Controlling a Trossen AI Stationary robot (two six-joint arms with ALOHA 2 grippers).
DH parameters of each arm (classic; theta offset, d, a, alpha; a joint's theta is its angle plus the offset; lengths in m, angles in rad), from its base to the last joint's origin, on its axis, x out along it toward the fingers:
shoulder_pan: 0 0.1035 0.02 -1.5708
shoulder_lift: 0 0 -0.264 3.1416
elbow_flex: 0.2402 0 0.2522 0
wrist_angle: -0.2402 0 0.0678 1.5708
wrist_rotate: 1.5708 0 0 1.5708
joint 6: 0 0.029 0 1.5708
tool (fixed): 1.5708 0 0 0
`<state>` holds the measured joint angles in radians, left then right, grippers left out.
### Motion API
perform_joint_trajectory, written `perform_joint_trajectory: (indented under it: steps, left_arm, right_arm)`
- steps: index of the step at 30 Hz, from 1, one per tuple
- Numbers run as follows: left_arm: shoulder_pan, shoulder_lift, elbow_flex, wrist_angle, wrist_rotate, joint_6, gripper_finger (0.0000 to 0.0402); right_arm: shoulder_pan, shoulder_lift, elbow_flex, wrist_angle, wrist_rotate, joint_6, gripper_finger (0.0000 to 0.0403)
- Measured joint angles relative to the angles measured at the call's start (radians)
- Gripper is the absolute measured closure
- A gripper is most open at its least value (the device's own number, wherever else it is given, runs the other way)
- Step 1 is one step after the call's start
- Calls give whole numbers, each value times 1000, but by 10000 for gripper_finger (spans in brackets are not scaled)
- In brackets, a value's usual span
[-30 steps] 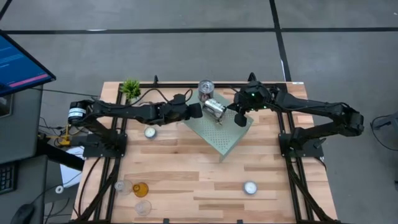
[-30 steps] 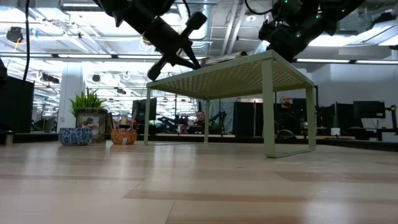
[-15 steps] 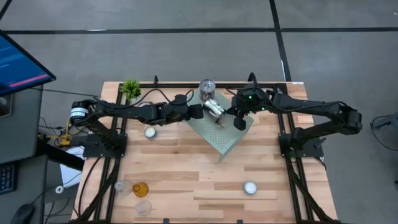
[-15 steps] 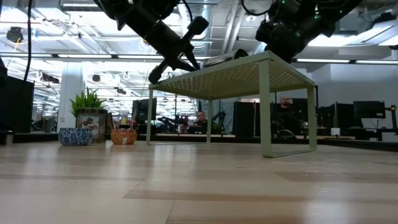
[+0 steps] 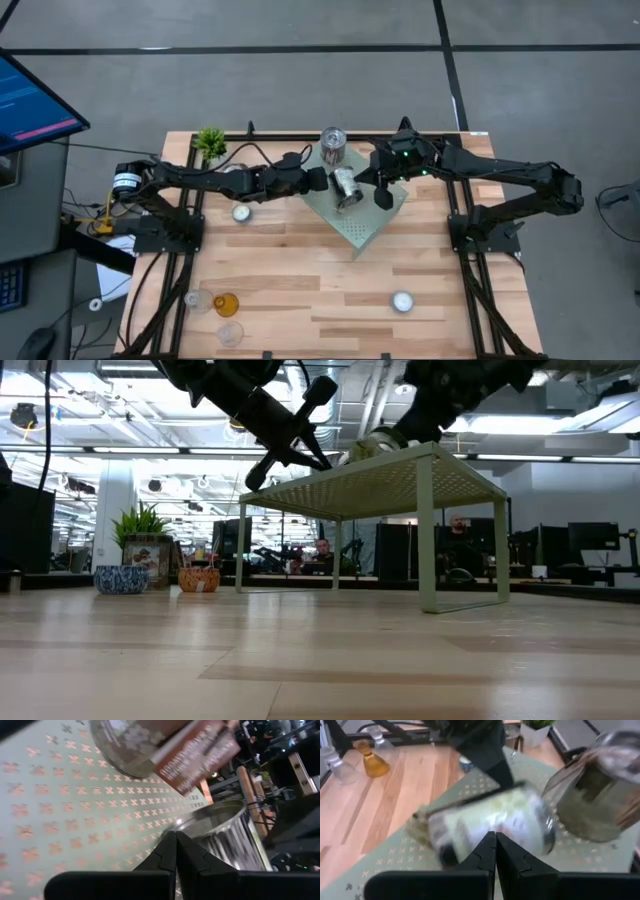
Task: Stock candles on shelf
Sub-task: Put the bottom silver scented candle on the shelf
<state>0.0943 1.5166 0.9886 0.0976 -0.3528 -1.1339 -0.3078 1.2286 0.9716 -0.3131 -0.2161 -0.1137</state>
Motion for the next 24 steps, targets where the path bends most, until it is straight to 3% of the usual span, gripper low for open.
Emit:
perform_joint_trajectory:
  steps: [5,11,19,24]
  left_arm:
    - [-13,0,0,15,2,3,400]
    - [-15,0,0,14,1,10,400]
    - [-15,0,0,13,-2,12,400]
    - [-15,0,0,14,-2,12,400]
  right_arm:
    - [53,4,35,4,7,46,403]
    - [116,-83,90,-86,230,-29,394]
    - [241,-81,88,-252,296,-195,278]
    - [404,-26,86,-271,589,-263,219]
